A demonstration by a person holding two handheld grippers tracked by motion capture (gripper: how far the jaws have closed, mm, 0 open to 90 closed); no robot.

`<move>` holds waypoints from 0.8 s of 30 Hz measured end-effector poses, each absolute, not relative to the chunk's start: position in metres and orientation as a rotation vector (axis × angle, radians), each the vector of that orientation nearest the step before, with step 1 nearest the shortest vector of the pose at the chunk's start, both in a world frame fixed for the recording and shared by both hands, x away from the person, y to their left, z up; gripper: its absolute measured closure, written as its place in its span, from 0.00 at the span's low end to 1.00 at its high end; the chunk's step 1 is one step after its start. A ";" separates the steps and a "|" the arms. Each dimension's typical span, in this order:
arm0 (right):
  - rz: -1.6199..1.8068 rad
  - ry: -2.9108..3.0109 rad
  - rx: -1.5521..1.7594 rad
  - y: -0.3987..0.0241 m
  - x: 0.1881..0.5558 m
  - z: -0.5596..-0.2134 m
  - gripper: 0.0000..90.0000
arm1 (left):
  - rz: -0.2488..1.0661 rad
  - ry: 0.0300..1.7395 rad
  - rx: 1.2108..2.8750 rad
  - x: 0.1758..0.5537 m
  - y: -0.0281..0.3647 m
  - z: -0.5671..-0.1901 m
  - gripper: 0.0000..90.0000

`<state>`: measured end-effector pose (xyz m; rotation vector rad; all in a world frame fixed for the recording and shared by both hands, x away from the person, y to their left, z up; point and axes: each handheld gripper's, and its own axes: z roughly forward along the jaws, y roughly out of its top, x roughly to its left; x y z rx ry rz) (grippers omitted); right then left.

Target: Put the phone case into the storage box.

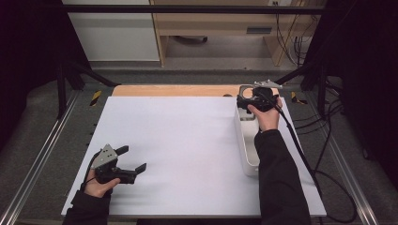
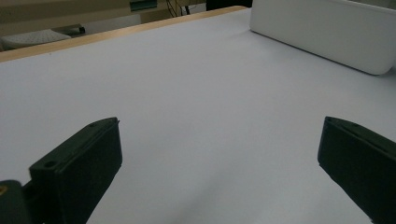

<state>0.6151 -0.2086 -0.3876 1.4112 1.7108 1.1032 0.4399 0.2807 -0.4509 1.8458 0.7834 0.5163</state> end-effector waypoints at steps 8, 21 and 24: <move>1.196 1.791 1.307 -0.204 0.592 -0.381 0.01 | 0.514 0.778 1.843 0.439 0.280 -0.450 0.00; 1.384 1.870 1.109 -0.202 0.542 -0.369 0.01 | 0.512 0.774 1.844 0.439 0.279 -0.450 0.00; 1.427 1.872 1.075 -0.203 0.531 -0.368 0.01 | 0.512 0.771 1.843 0.439 0.279 -0.450 0.00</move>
